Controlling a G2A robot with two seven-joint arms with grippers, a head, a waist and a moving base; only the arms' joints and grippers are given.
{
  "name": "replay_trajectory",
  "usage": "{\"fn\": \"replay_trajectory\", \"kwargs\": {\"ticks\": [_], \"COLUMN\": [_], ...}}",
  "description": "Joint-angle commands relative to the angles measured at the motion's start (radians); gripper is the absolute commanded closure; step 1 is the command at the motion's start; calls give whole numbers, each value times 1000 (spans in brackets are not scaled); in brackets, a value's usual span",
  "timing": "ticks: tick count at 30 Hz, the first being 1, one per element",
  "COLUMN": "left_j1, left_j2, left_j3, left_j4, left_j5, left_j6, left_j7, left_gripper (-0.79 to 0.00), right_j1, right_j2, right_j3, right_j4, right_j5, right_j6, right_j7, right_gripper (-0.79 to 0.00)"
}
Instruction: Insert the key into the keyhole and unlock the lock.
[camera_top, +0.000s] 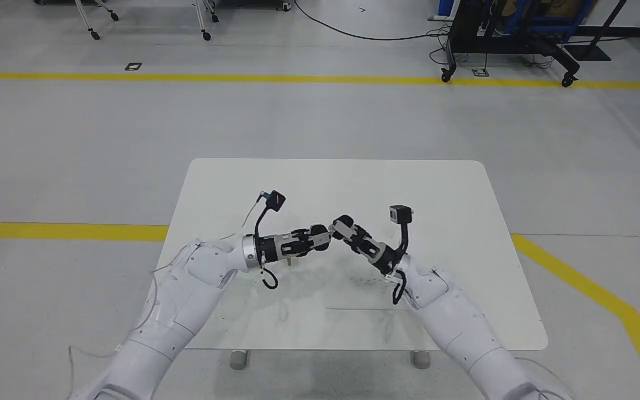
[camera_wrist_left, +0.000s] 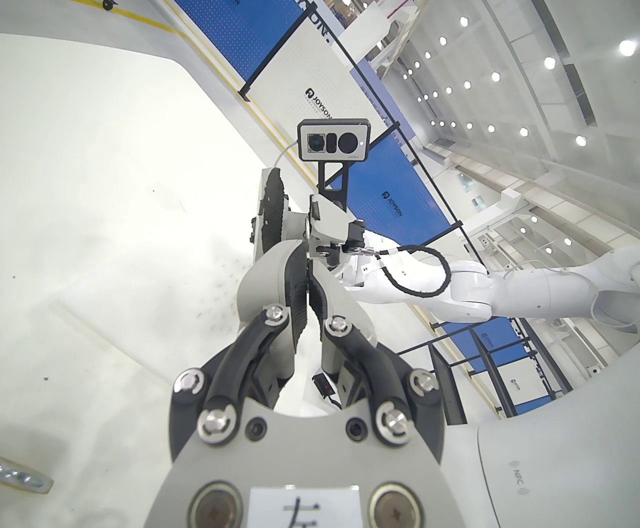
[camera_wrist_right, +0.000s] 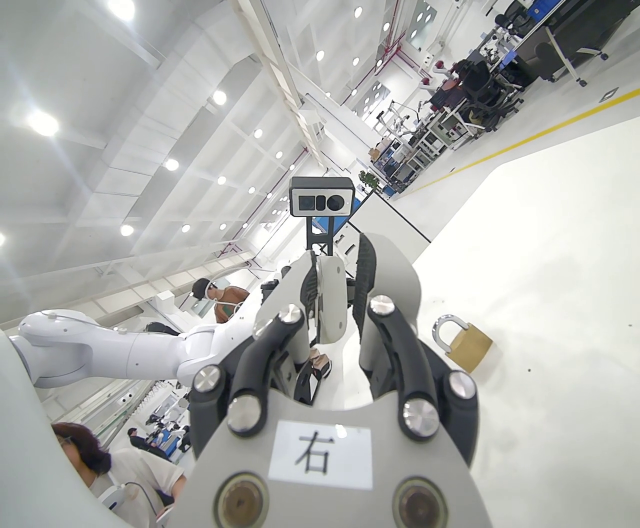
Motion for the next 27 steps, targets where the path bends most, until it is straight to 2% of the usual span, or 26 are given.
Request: {"fn": "replay_trajectory", "kwargs": {"ticks": [1, 19, 22, 24, 27], "left_j1": [-2, -5, -3, -1, 0], "left_j2": [0, 6, 6, 6, 5], "left_j3": [2, -15, -15, -13, -6], "left_j4": [2, 15, 12, 10, 9], "left_j5": [0, 7, 0, -14, -48], "left_j6": [0, 14, 16, 14, 13], "left_j7": [-1, 27, 27, 21, -5], "left_gripper": [0, 0, -286, -345, -363], "right_j1": [1, -20, -21, -21, -21], "right_j2": [0, 6, 6, 6, 5], "right_j3": [-1, 25, 28, 30, 31], "right_j4": [-1, -32, -35, -35, -34], "right_j5": [2, 11, 4, 1, -4], "right_j6": [0, 0, 0, 0, 0], "right_j7": [4, 26, 25, 23, 19], "right_gripper": [0, 0, 0, 0, 0]}}
